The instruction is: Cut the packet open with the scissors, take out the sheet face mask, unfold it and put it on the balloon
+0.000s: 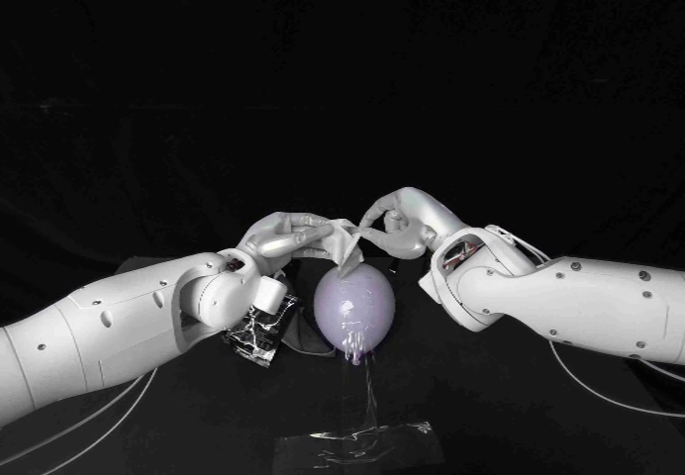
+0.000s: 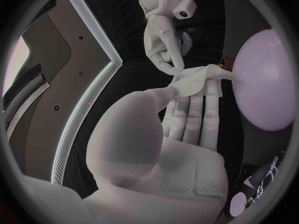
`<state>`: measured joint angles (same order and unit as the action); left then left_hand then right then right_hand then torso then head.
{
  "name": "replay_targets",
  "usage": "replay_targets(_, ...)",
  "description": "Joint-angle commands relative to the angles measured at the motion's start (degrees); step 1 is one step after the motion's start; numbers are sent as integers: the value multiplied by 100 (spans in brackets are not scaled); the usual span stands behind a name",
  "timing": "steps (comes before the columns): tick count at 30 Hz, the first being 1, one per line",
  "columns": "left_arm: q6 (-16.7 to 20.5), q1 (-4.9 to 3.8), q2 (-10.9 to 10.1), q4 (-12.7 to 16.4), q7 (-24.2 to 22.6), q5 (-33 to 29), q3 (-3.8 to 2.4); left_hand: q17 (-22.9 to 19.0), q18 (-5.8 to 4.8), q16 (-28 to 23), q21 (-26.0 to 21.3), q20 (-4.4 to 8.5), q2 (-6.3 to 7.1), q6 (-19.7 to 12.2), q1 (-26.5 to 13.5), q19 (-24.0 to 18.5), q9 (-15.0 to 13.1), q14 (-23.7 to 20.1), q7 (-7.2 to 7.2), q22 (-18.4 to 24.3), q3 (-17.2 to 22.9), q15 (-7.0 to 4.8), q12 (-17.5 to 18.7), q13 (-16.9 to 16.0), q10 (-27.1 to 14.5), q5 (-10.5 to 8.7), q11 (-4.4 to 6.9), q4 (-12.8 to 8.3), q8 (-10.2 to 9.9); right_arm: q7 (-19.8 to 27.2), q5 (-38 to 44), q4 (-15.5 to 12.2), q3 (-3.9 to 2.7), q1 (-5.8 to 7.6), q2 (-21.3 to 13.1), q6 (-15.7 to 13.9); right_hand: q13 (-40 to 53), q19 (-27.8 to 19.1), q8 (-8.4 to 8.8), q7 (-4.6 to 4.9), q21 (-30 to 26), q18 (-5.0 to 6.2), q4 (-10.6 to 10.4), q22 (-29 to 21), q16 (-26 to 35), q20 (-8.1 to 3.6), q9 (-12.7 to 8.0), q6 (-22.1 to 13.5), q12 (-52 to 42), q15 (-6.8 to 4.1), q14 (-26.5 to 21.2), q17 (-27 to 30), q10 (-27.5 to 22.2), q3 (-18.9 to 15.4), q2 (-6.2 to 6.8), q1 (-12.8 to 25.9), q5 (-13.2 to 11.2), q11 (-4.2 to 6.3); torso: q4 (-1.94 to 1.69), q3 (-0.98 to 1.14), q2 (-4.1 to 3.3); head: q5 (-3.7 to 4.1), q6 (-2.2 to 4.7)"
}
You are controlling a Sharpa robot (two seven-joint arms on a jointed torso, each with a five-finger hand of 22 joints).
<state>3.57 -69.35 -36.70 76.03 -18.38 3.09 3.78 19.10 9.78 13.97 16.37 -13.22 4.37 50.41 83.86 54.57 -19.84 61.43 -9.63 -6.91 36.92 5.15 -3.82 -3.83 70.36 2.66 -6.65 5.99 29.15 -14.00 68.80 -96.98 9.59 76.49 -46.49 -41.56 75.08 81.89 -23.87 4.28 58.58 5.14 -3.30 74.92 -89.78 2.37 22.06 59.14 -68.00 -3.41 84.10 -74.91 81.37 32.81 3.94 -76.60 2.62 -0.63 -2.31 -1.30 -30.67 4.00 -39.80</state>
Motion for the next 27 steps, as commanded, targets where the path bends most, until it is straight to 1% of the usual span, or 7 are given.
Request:
replay_targets(1, 8, -9, 5, 5, -69, -5, -9, 7, 68, 24, 31, 18, -55, 54, -14, 19, -87, 11, 2, -8, 39, -9, -12, -3, 19, 19, -2, -5, 25, 41, 14, -26, -5, 0, -26, 11, 29, 48, -205, -59, 29, -27, 2, 811, -22, -1, 194, 88, -24, -45, 590, -1509, 164, 44, -4, 18, 17, 125, -3, 0, -2, 6, -4)
replay_targets(9, 9, -9, 4, 1, -66, 25, -9, 7, 68, 24, 31, 18, -55, 54, -14, 19, -87, 11, 2, -8, 39, -9, -12, -3, 19, 19, -2, -5, 25, 60, 11, -79, -16, 11, -82, 146, 34, 54, -208, -61, 49, -30, 9, 818, -22, -2, 198, 87, -29, -47, 590, -1509, 167, 48, -2, 18, 17, 127, 0, 0, -1, -3, -14)
replay_targets(15, 10, -10, 14, -16, -61, 131, -9, 11, 67, 23, 36, 21, -52, 56, -15, 19, -91, 11, 2, -10, 48, -10, -10, -3, 20, 19, -2, -9, 23, 62, 12, -59, -28, 148, -91, 587, 33, 56, -211, -62, 56, -31, 15, 821, -22, -3, 201, 87, -27, -49, 590, -1509, 167, 52, -1, 18, 17, 128, 1, -2, 3, -1, -14)
replay_targets(18, 15, -11, 21, -26, -58, 184, -9, 11, 67, 23, 36, 21, -52, 56, -15, 19, -91, 11, 2, -10, 48, -10, -10, -3, 20, 19, -2, -9, 23, 35, 37, -1, -31, 280, -73, 989, 33, 60, -213, -63, 71, -34, 19, 825, -22, -3, 203, 85, -24, -49, 590, -1509, 167, 55, 1, 18, 17, 129, -1, -4, 4, 12, -14)
replay_targets(19, 17, -11, 24, -29, -57, 195, -9, 11, 67, 23, 36, 21, -52, 56, -15, 19, -91, 11, 2, -10, 48, -10, -10, -3, 20, 19, -2, -9, 23, 16, 56, 37, -31, 351, -57, 1235, 33, 60, -213, -63, 71, -34, 19, 825, -22, -3, 203, 85, -24, -49, 590, -1509, 167, 55, 1, 18, 17, 129, 3, -5, 3, 12, -12)
replay_targets(21, 20, -13, 28, -34, -56, 213, -9, 11, 67, 23, 36, 21, -51, 56, -15, 19, -91, 10, 2, -10, 48, -10, -9, -3, 20, 19, -2, -10, 23, -15, 88, 84, -32, 438, -36, 1550, 40, 62, -215, -63, 82, -35, 27, 829, -22, -5, 206, 83, -33, -50, 590, -1509, 171, 58, 6, 17, 17, 130, 2, -7, 1, 17, -10)
replay_targets(27, 32, -17, 44, -69, -57, 261, -9, 12, 67, 22, 38, 22, -49, 56, -15, 18, -92, 10, 2, -11, 51, -10, -8, -2, 20, 19, -2, -12, 23, -113, 213, 180, -32, 658, 17, 2306, 49, 66, -218, -63, 99, -38, 30, 834, -22, -6, 209, 82, -45, -50, 590, -1509, 176, 59, 11, 21, 16, 130, 0, -6, -3, 30, -6)
